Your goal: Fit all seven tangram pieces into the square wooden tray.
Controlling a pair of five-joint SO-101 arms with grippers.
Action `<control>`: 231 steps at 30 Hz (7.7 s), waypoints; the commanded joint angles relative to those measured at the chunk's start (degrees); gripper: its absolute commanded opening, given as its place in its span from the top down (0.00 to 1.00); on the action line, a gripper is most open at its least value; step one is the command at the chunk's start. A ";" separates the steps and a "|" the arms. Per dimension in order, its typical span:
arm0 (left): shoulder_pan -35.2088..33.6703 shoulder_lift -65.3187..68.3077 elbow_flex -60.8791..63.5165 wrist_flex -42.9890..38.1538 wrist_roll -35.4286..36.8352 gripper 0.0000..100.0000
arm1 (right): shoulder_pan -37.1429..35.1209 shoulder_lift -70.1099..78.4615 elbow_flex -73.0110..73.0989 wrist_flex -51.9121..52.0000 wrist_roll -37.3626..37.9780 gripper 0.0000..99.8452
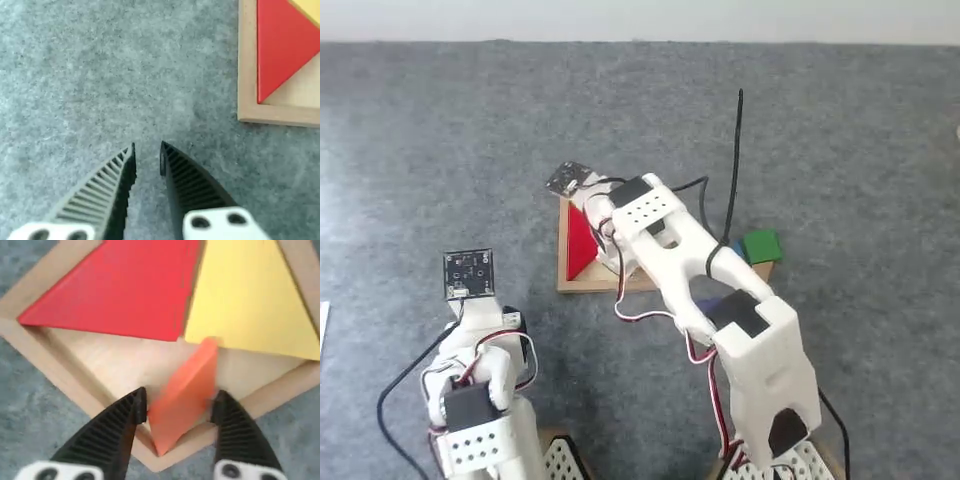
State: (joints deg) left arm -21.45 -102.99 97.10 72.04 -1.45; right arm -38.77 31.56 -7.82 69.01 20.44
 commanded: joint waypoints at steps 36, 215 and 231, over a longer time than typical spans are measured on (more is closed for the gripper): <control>-0.35 -1.05 -0.66 0.18 -0.09 0.92 | 9.89 -10.07 -1.41 -3.91 -15.74 0.94; -0.35 -1.05 -0.66 0.18 -0.09 0.92 | 6.64 -56.66 64.70 -9.98 10.90 0.66; -0.35 -1.05 -0.66 0.18 -0.09 0.92 | 11.21 -54.11 66.55 -15.60 10.90 0.83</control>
State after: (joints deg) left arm -21.45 -102.99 97.10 72.04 -1.45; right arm -29.19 -24.35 59.25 54.95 30.81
